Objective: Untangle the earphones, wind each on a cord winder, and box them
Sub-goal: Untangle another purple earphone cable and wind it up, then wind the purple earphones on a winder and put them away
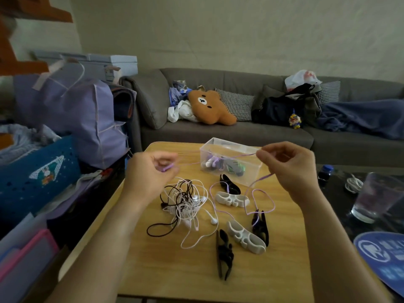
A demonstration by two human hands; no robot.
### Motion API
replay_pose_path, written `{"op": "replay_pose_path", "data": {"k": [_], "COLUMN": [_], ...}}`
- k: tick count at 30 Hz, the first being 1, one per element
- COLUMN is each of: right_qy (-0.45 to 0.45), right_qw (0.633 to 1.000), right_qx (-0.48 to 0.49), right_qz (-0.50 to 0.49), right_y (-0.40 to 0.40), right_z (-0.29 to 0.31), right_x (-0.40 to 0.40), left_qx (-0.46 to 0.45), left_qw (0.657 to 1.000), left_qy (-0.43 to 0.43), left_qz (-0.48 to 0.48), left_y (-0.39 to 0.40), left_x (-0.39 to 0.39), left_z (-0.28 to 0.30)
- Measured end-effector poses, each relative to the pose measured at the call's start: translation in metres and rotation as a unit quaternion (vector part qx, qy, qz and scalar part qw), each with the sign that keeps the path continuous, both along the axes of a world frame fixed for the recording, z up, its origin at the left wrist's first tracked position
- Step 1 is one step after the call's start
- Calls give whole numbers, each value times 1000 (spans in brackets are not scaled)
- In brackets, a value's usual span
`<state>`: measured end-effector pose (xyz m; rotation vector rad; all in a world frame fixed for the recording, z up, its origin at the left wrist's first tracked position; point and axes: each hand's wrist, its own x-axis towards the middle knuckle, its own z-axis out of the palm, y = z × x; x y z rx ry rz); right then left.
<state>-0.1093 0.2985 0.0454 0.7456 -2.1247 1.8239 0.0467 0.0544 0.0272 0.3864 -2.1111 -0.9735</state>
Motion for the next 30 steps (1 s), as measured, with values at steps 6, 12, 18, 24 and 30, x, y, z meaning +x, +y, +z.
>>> {"op": "replay_pose_path", "data": {"k": [6, 12, 18, 24, 30], "right_qy": [0, -107, -148, -248, -173], "right_qw": [999, 946, 931, 874, 912], "right_qx": [-9, 307, 317, 351, 338], "right_qz": [-36, 11, -104, -225, -159], "right_y": [4, 24, 45, 37, 31], "right_z": [4, 8, 9, -6, -7], "right_x": [3, 4, -12, -24, -20], "left_qx": [78, 532, 459, 277, -59], "left_qw": [996, 815, 848, 933, 903], "left_qy": [-10, -12, -94, -114, -350], "left_qz": [-44, -230, -246, -197, -243], "left_y": [5, 4, 25, 70, 104], "left_x": [-1, -2, -32, -95, -126], "left_z": [2, 22, 38, 48, 36]}}
